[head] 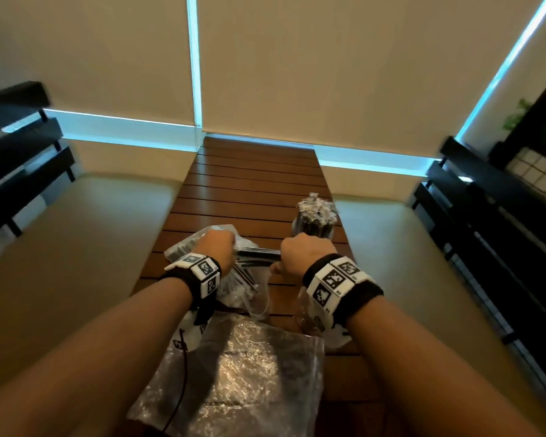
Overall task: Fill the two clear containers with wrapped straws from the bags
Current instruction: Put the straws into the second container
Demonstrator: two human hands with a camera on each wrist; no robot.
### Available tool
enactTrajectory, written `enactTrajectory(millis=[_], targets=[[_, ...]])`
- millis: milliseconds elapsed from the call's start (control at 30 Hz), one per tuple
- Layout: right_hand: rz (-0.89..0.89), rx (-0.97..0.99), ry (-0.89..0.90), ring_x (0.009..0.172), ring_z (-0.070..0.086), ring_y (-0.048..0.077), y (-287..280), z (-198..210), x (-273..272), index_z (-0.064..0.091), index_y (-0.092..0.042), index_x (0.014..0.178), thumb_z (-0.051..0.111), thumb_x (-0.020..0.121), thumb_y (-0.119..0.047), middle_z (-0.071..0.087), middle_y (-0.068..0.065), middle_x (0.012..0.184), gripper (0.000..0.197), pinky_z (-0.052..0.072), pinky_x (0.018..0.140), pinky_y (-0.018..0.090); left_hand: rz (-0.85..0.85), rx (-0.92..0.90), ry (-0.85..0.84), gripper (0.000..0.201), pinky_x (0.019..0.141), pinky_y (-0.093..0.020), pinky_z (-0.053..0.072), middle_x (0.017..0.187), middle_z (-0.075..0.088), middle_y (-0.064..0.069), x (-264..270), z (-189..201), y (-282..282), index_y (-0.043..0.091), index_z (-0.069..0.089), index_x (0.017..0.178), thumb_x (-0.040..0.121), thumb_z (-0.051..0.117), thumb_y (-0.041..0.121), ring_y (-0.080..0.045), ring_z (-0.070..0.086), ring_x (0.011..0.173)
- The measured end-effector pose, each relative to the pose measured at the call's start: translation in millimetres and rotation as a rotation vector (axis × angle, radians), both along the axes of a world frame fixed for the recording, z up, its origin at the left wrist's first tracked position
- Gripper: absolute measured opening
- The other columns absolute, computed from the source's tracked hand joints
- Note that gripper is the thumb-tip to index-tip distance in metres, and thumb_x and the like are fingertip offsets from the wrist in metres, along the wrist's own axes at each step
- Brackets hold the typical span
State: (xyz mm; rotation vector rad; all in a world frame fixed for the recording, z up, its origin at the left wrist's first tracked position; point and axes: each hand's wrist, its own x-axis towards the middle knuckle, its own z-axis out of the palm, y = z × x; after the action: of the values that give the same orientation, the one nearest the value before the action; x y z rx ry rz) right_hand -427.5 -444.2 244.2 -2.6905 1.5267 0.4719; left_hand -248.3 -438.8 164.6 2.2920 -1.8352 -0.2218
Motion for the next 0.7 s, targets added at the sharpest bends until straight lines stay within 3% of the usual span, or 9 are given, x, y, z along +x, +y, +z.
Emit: enactTrajectory(millis=[200, 267, 333, 367, 433, 500, 567, 600, 700], targets=[[-0.044, -0.074, -0.043, 0.077, 0.056, 0.022, 9, 61, -61, 0.054, -0.016, 0.090, 0.048, 0.095, -0.058, 0.050, 0.000, 0.074, 0.044, 0.048, 0.069, 0.033, 0.033, 0.106, -0.052, 0.026, 0.084, -0.031, 0.052, 0.116, 0.065, -0.008, -18, 10, 8, 0.011, 0.062, 0.115, 0.093, 0.054, 0.022, -0.024, 0.063, 0.102], [-0.086, -0.094, -0.173, 0.076, 0.055, 0.022, 11, 67, -73, 0.047, -0.018, 0.079, 0.045, 0.096, -0.058, 0.051, 0.001, 0.075, 0.044, 0.045, 0.067, 0.032, 0.088, 0.117, 0.024, 0.033, 0.078, -0.031, 0.050, 0.114, 0.063, -0.008, -33, 23, 14, 0.008, 0.060, 0.112, 0.089, 0.059, 0.032, -0.026, 0.063, 0.100], [-0.111, -0.119, -0.320, 0.075, 0.056, 0.023, 15, 61, -74, 0.044, -0.019, 0.074, 0.043, 0.097, -0.058, 0.052, 0.000, 0.074, 0.045, 0.046, 0.066, 0.033, 0.088, 0.057, 0.237, 0.024, 0.073, -0.031, 0.051, 0.098, 0.063, -0.007, -52, 42, 19, 0.009, 0.061, 0.097, 0.082, 0.062, 0.027, -0.027, 0.061, 0.090], [-0.120, -0.130, -0.383, 0.076, 0.058, 0.024, 19, 53, -72, 0.046, -0.018, 0.076, 0.042, 0.097, -0.059, 0.054, 0.001, 0.076, 0.046, 0.048, 0.067, 0.035, 0.058, 0.022, 0.437, 0.018, 0.073, -0.032, 0.051, 0.094, 0.064, -0.007, -63, 53, 21, 0.008, 0.063, 0.094, 0.081, 0.060, 0.019, -0.026, 0.060, 0.087], [-0.126, -0.143, -0.502, 0.081, 0.061, 0.028, 22, 30, -64, 0.048, -0.017, 0.086, 0.038, 0.098, -0.059, 0.060, 0.006, 0.086, 0.045, 0.053, 0.073, 0.042, -0.028, -0.028, 0.939, 0.032, 0.082, -0.038, 0.051, 0.103, 0.068, -0.013, -75, 72, 24, -0.002, 0.064, 0.105, 0.074, 0.060, 0.007, -0.030, 0.062, 0.095], [-0.124, -0.133, -0.641, 0.080, 0.062, 0.031, 25, 5, -54, 0.046, -0.017, 0.093, 0.038, 0.099, -0.056, 0.064, 0.008, 0.089, 0.040, 0.054, 0.071, 0.045, -0.092, -0.044, 1.337, 0.037, 0.082, -0.041, 0.050, 0.106, 0.067, -0.017, -78, 87, 29, -0.012, 0.062, 0.101, 0.068, 0.062, 0.006, -0.032, 0.063, 0.093], [-0.088, -0.111, -0.756, 0.074, 0.063, 0.029, 27, -15, -40, 0.045, -0.018, 0.099, 0.042, 0.101, -0.045, 0.065, 0.007, 0.084, 0.028, 0.054, 0.067, 0.048, -0.086, -0.078, 1.514, 0.023, 0.082, -0.040, 0.050, 0.102, 0.068, -0.015, -81, 98, 34, -0.002, 0.067, 0.093, 0.082, 0.067, 0.018, -0.027, 0.064, 0.088], [-0.053, -0.080, -0.810, 0.071, 0.063, 0.026, 30, -20, -34, 0.044, -0.018, 0.105, 0.043, 0.101, -0.040, 0.065, 0.005, 0.082, 0.022, 0.054, 0.066, 0.047, -0.024, -0.114, 1.554, 0.026, 0.086, -0.042, 0.051, 0.096, 0.069, -0.012, -82, 99, 33, 0.004, 0.067, 0.093, 0.087, 0.067, 0.029, -0.024, 0.066, 0.089], [0.057, 0.058, -0.824, 0.070, 0.058, 0.016, 31, -17, -22, 0.043, -0.015, 0.121, 0.047, 0.099, -0.034, 0.061, -0.002, 0.083, 0.030, 0.051, 0.066, 0.038, 0.185, -0.285, 1.654, 0.031, 0.085, -0.044, 0.054, 0.061, 0.059, 0.001, -87, 103, 28, 0.016, 0.057, 0.089, 0.083, 0.072, 0.042, -0.018, 0.064, 0.073]])
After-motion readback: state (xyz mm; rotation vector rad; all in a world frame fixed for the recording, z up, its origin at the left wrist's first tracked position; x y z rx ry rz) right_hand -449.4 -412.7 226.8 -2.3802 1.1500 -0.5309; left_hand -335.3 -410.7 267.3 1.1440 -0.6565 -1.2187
